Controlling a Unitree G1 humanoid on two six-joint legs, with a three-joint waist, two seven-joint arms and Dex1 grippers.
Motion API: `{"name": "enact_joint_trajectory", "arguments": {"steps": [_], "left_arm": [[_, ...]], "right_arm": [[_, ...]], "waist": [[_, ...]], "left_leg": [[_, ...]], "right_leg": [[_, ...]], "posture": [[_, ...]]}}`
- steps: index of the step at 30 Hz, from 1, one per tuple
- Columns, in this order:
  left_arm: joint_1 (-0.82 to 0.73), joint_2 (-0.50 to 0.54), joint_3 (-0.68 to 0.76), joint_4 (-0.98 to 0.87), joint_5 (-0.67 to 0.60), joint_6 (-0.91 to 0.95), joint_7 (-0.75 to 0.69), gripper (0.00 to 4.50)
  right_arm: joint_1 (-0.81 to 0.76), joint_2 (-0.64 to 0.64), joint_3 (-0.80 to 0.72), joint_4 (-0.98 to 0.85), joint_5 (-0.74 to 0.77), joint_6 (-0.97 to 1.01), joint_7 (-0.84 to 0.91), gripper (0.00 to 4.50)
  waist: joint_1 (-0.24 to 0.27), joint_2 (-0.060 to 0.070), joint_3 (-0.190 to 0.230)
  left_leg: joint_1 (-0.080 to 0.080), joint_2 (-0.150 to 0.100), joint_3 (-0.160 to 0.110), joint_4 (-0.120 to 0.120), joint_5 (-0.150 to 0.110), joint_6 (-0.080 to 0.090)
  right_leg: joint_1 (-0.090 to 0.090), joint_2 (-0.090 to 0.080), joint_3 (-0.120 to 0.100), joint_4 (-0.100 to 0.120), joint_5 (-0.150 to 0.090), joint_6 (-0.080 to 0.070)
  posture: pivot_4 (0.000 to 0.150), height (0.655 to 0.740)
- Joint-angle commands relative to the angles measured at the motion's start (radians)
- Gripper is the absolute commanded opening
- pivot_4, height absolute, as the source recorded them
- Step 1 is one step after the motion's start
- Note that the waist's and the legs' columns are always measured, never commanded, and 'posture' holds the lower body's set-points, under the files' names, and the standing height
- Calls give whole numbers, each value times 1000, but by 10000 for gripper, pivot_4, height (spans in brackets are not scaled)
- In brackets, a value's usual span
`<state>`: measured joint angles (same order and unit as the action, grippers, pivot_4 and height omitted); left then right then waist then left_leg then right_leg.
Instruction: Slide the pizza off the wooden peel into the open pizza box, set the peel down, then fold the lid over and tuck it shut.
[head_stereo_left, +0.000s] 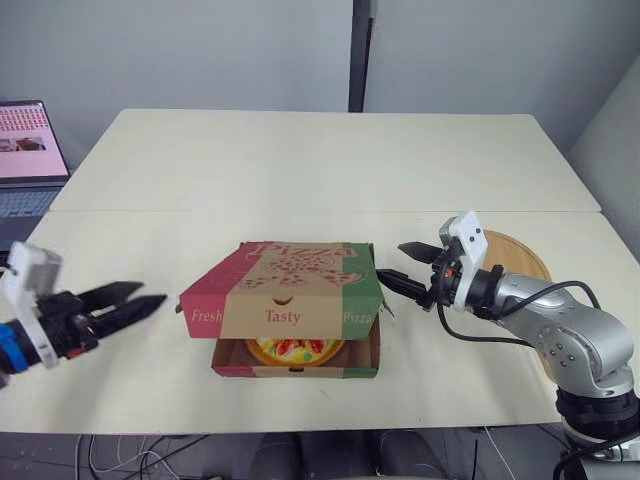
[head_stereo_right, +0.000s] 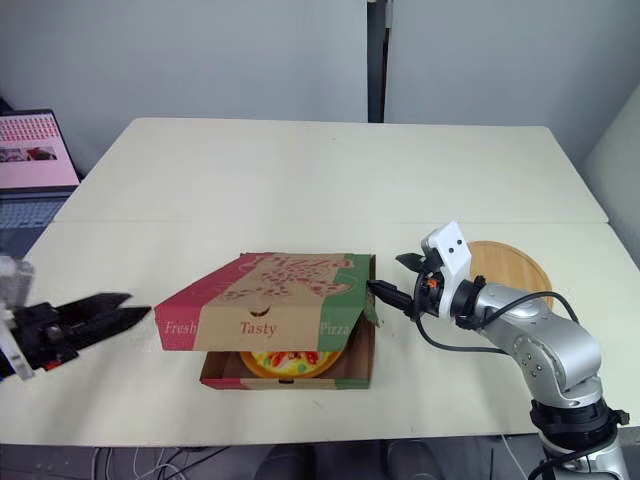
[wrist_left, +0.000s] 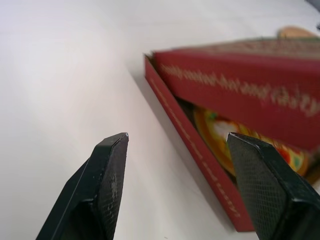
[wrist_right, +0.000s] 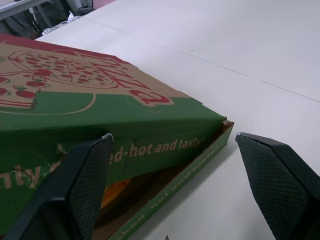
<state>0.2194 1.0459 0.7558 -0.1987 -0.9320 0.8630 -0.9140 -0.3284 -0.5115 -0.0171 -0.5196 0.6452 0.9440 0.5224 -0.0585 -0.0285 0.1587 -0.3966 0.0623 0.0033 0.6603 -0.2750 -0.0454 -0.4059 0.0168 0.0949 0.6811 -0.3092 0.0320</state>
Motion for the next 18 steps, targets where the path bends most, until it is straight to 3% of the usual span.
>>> {"name": "enact_joint_trajectory", "arguments": {"steps": [1,6,10,18], "left_arm": [[-115,76,4,42,-13,4,-48,28698],[-424,119,-241,-50,-51,7,-85,13891],[-559,113,-432,-98,1,-17,-167,645],[-711,63,-621,-59,80,-49,-276,279]], "right_arm": [[-17,-14,2,-14,-6,-32,16,42443],[-15,-32,19,-9,-12,-40,29,42443],[-15,-46,33,-5,-28,-43,30,42443],[31,-125,59,1,-111,-94,67,42443]], "waist": [[1,0,0],[10,-1,1],[1,0,1],[4,0,2]], "left_leg": [[0,0,0,0,0,0],[-1,-1,1,0,0,0],[-1,-1,2,0,0,0],[-2,-1,1,1,0,0]], "right_leg": [[0,0,0,0,0,0],[0,0,1,-1,0,1],[0,0,2,0,1,1],[-1,2,2,0,1,1]], "posture": [[1500,7332],[1500,7332],[1500,7332],[1500,7332]]}}
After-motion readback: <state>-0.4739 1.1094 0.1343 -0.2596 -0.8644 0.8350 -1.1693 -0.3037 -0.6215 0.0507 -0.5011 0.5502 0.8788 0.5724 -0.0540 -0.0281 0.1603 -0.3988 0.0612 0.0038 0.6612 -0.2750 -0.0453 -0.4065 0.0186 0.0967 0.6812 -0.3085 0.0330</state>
